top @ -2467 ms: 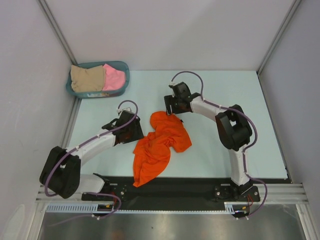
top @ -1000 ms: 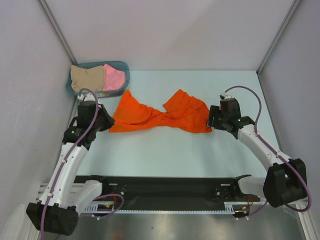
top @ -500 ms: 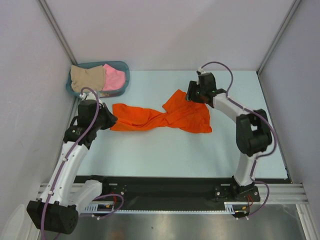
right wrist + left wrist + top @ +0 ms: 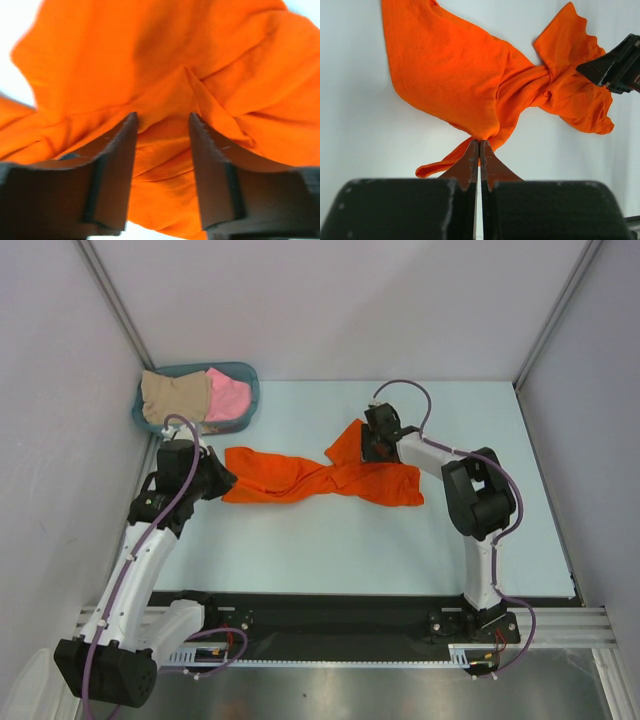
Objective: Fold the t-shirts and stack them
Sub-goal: Flatten the tshirt out
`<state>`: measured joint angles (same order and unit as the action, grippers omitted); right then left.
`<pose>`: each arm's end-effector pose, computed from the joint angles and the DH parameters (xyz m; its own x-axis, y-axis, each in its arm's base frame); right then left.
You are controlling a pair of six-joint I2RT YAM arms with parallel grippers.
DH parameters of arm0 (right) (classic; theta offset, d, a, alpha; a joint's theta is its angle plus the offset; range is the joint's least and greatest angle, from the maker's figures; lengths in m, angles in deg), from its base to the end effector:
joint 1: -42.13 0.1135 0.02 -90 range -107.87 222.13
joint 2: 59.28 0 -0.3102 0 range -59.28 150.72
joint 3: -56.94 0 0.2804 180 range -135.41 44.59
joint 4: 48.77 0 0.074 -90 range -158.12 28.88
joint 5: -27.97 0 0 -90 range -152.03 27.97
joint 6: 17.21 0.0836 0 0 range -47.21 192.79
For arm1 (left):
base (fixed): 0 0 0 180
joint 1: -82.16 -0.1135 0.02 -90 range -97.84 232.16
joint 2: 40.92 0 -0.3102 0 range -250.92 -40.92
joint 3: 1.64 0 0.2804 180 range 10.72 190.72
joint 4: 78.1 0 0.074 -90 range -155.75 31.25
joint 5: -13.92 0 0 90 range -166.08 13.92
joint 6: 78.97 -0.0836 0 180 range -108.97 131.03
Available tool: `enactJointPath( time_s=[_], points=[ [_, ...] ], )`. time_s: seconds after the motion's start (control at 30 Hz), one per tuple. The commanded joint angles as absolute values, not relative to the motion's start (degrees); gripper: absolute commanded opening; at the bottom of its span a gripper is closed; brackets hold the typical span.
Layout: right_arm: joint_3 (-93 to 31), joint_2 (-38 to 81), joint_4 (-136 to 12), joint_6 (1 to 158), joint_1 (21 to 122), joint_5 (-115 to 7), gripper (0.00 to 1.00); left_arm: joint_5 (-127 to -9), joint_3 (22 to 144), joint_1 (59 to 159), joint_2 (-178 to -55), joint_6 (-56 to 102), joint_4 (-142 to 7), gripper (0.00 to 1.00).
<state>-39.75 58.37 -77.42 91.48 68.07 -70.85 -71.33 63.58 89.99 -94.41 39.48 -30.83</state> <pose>0.4798 0.2191 0.1687 -0.7587 -0.0169 -0.6512 -0.1053 0.9897 0.0970 0.2348 -0.0393 0.3284 -0.6028 -0.3963 -0.6925 -0.0963 0.8977 -0.4300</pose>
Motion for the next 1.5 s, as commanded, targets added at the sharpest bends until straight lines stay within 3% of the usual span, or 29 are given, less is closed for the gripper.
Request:
enactJointPath(
  time_s=[0.0,0.3,0.4,0.53,0.6,0.8,1.03,1.3,1.47],
  points=[
    [-38.38,56.03,-77.73,85.46,68.15,-77.75,0.53,-70.28,64.69,89.45,-94.44,38.89,-32.44,0.00],
    [-36.79,55.94,-76.06,82.28,67.45,-79.52,0.57,-69.76,64.25,89.45,-94.44,39.42,-32.61,0.00],
    [-36.97,56.91,-75.63,83.50,66.66,-75.75,0.50,-69.84,64.42,89.45,-94.35,39.60,-32.61,0.00],
    [-35.92,54.55,-74.92,84.03,67.09,-77.49,0.13,-69.93,64.86,89.45,-94.00,39.77,-32.61,0.00],
    [-35.66,52.01,-74.66,83.69,67.18,-78.20,0.00,-70.11,65.04,89.45,-93.74,39.95,-32.61,0.00],
    [-37.76,45.77,-79.30,82.89,66.57,-82.59,0.00,-70.37,67.75,89.36,-94.53,40.21,-32.26,0.00],
    [-36.98,31.53,-85.37,82.01,66.22,-85.40,0.00,-72.47,79.95,89.10,-96.11,40.74,-30.33,0.00],
    [-32.67,-0.25,-91.52,87.62,64.90,-87.09,0.00,-83.97,95.00,88.92,-91.37,40.21,-26.37,0.00],
    [-32.76,-9.52,-98.03,90.71,65.25,-82.17,0.00,-88.12,94.40,88.92,-89.87,40.56,-30.15,0.00]
  ],
)
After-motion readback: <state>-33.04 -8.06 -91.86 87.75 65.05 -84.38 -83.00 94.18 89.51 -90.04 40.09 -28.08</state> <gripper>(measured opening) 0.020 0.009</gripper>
